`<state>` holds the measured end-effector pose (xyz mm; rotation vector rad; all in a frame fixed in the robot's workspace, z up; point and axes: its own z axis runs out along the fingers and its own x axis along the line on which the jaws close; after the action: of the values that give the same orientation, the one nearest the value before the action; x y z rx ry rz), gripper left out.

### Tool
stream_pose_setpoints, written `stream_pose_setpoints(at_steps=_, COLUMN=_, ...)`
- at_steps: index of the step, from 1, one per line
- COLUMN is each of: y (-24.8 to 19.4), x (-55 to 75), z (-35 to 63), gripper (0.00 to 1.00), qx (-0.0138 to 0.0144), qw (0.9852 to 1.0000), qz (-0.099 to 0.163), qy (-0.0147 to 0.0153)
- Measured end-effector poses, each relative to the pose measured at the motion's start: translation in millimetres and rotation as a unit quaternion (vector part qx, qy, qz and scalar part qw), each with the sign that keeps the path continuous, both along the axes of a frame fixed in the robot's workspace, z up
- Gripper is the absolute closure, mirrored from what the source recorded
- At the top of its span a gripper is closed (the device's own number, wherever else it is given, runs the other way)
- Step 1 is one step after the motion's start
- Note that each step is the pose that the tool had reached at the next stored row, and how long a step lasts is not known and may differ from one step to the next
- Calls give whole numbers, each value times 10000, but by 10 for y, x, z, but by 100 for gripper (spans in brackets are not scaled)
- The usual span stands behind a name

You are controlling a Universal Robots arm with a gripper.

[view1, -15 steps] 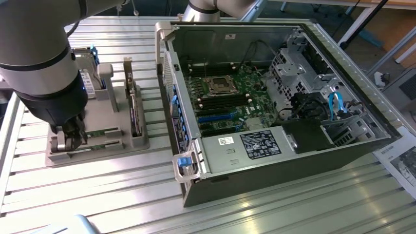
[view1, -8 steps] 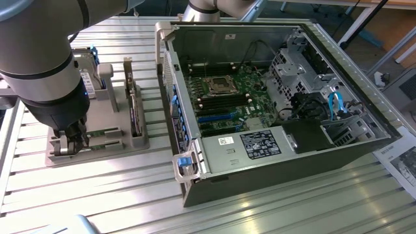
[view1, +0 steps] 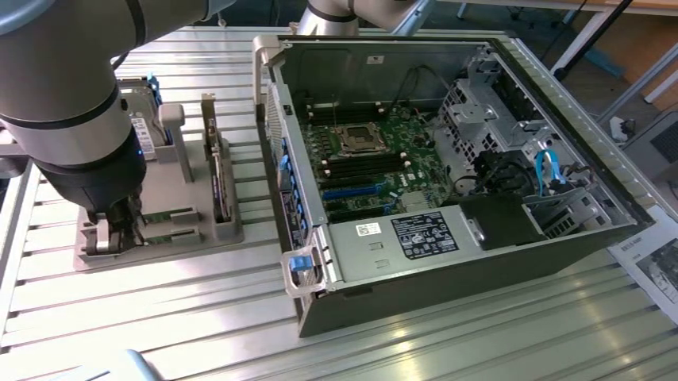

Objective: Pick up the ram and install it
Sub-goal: 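Pick up the ram and move it above insertion slot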

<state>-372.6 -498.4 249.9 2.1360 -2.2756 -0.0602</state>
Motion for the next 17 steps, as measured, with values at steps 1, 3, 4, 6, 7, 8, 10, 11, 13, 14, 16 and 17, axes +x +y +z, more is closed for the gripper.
stream_pose_setpoints(at_steps=1, y=0, x=0, z=0, gripper=70, qx=0, qw=10000, qz=0, qy=0)
stream_pose_setpoints(at_steps=3, y=0, x=6, z=-1, gripper=70, qx=1, qw=10000, qz=0, qy=-1)
stream_pose_setpoints(at_steps=4, y=0, x=20, z=-1, gripper=70, qx=0, qw=10000, qz=0, qy=-1)
stream_pose_setpoints(at_steps=6, y=0, x=50, z=0, gripper=70, qx=0, qw=10000, qz=8, qy=0)
stream_pose_setpoints(at_steps=7, y=0, x=60, z=-1, gripper=70, qx=0, qw=10000, qz=22, qy=0)
stream_pose_setpoints(at_steps=8, y=0, x=67, z=-2, gripper=70, qx=0, qw=10000, qz=43, qy=0)
stream_pose_setpoints(at_steps=10, y=0, x=70, z=-3, gripper=70, qx=1, qw=10000, qz=86, qy=-1)
stream_pose_setpoints(at_steps=11, y=0, x=71, z=-3, gripper=70, qx=0, qw=10000, qz=86, qy=0)
stream_pose_setpoints(at_steps=13, y=0, x=72, z=-3, gripper=70, qx=0, qw=10000, qz=87, qy=0)
stream_pose_setpoints(at_steps=14, y=1, x=72, z=-7, gripper=70, qx=0, qw=10000, qz=87, qy=0)
stream_pose_setpoints(at_steps=16, y=0, x=72, z=-28, gripper=70, qx=1, qw=10000, qz=87, qy=0)
stream_pose_setpoints(at_steps=17, y=0, x=72, z=-51, gripper=70, qx=3, qw=10000, qz=87, qy=0)
